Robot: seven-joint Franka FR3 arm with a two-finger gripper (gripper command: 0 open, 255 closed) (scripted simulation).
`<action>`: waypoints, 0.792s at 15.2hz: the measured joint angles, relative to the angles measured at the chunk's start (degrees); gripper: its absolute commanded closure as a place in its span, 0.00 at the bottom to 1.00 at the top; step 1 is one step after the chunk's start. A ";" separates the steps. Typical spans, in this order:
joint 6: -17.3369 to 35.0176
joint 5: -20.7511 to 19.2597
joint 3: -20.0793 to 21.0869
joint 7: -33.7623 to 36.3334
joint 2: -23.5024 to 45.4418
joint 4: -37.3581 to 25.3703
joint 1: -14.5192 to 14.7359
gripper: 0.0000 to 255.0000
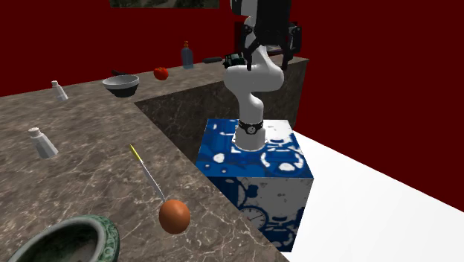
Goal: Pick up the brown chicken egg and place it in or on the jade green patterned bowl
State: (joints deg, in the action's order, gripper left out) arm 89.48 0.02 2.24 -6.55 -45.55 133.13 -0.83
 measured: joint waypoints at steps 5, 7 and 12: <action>5.22 -1.40 -3.65 -4.55 0.95 3.14 -0.39 0.00; 9.09 -2.24 -6.13 -7.61 2.26 5.01 -0.67 0.00; 18.33 -3.27 -12.03 -15.04 7.47 7.21 -0.80 0.00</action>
State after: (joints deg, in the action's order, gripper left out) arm 107.82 -3.25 -9.78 -21.59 -38.08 140.34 -1.63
